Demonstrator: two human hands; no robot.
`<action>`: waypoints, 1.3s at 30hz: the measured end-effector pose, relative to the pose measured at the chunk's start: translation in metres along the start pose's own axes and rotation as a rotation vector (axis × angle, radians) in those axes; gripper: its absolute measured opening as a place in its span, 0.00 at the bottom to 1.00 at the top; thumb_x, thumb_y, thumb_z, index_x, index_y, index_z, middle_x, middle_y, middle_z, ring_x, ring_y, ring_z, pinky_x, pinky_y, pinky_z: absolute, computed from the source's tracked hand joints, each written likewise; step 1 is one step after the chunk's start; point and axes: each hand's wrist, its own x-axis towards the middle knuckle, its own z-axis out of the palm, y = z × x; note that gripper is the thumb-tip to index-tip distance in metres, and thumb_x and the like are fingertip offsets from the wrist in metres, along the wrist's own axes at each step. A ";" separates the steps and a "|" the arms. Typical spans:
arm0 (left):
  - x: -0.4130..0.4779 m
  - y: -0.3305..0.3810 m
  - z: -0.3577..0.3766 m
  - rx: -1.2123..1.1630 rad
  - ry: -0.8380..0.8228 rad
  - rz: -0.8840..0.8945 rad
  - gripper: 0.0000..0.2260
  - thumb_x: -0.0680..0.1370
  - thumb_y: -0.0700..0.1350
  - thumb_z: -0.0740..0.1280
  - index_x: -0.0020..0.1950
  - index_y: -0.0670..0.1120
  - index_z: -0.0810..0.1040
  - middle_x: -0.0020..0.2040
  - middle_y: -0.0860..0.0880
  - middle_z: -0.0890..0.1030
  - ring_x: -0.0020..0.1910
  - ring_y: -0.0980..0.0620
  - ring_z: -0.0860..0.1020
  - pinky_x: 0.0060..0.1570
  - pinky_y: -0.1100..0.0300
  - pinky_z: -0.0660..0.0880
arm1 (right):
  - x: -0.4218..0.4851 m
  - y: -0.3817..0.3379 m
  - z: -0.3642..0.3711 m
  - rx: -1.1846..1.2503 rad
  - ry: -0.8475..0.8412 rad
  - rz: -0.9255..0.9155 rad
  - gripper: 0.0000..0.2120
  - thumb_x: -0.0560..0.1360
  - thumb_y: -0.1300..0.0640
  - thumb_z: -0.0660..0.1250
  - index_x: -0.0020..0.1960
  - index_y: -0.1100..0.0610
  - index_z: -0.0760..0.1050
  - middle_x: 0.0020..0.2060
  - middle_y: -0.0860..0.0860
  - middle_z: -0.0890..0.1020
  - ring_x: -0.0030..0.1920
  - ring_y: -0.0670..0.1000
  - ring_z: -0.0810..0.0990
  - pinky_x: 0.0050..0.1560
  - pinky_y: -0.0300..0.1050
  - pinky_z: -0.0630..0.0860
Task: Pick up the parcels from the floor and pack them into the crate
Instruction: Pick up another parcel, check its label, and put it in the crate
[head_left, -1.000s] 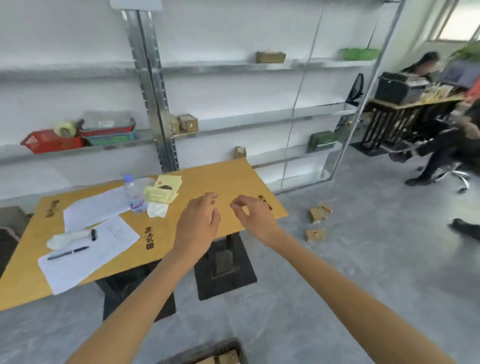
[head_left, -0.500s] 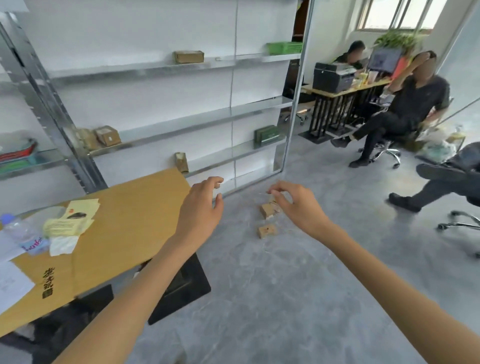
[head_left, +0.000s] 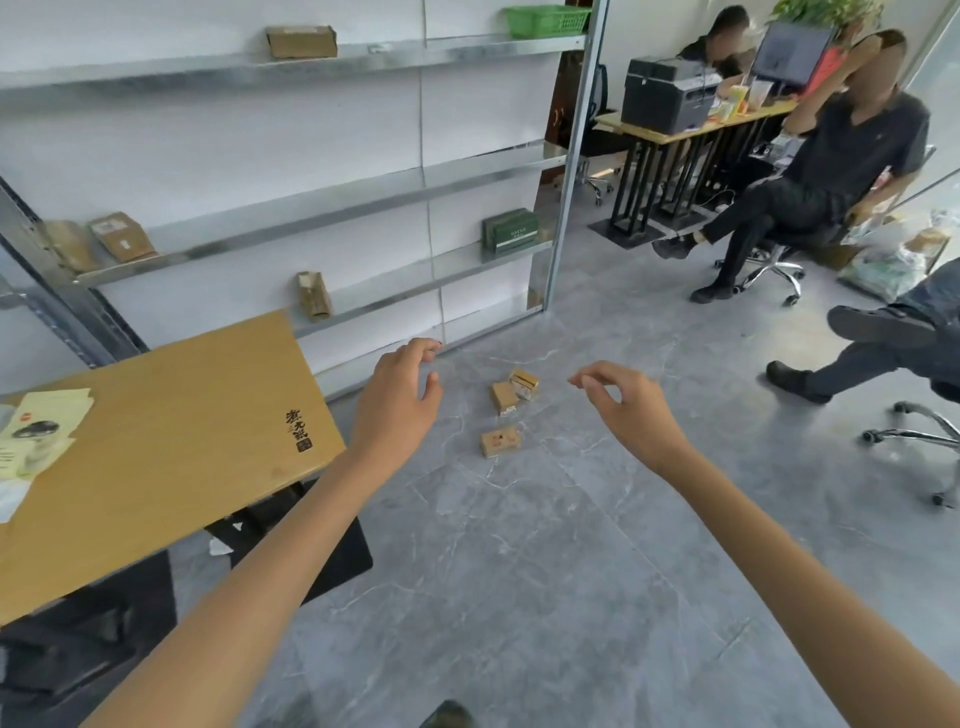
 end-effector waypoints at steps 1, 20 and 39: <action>0.009 -0.004 0.004 -0.006 0.007 -0.010 0.14 0.80 0.43 0.60 0.66 0.49 0.70 0.61 0.53 0.76 0.62 0.53 0.71 0.53 0.61 0.69 | 0.008 0.007 0.003 0.005 -0.009 0.011 0.10 0.80 0.58 0.60 0.52 0.58 0.80 0.50 0.48 0.83 0.54 0.45 0.78 0.54 0.33 0.69; 0.234 -0.139 0.159 -0.077 -0.100 -0.215 0.12 0.80 0.41 0.59 0.62 0.48 0.74 0.61 0.52 0.77 0.61 0.53 0.74 0.58 0.63 0.68 | 0.249 0.147 0.088 0.059 -0.167 0.365 0.10 0.78 0.63 0.60 0.48 0.54 0.79 0.42 0.46 0.82 0.47 0.47 0.80 0.46 0.29 0.71; 0.436 -0.281 0.446 -0.192 -0.273 -0.720 0.12 0.80 0.40 0.60 0.62 0.46 0.74 0.58 0.52 0.79 0.59 0.54 0.76 0.55 0.67 0.68 | 0.511 0.402 0.219 0.017 -0.477 0.760 0.13 0.80 0.64 0.57 0.44 0.53 0.77 0.40 0.49 0.81 0.42 0.46 0.80 0.43 0.30 0.72</action>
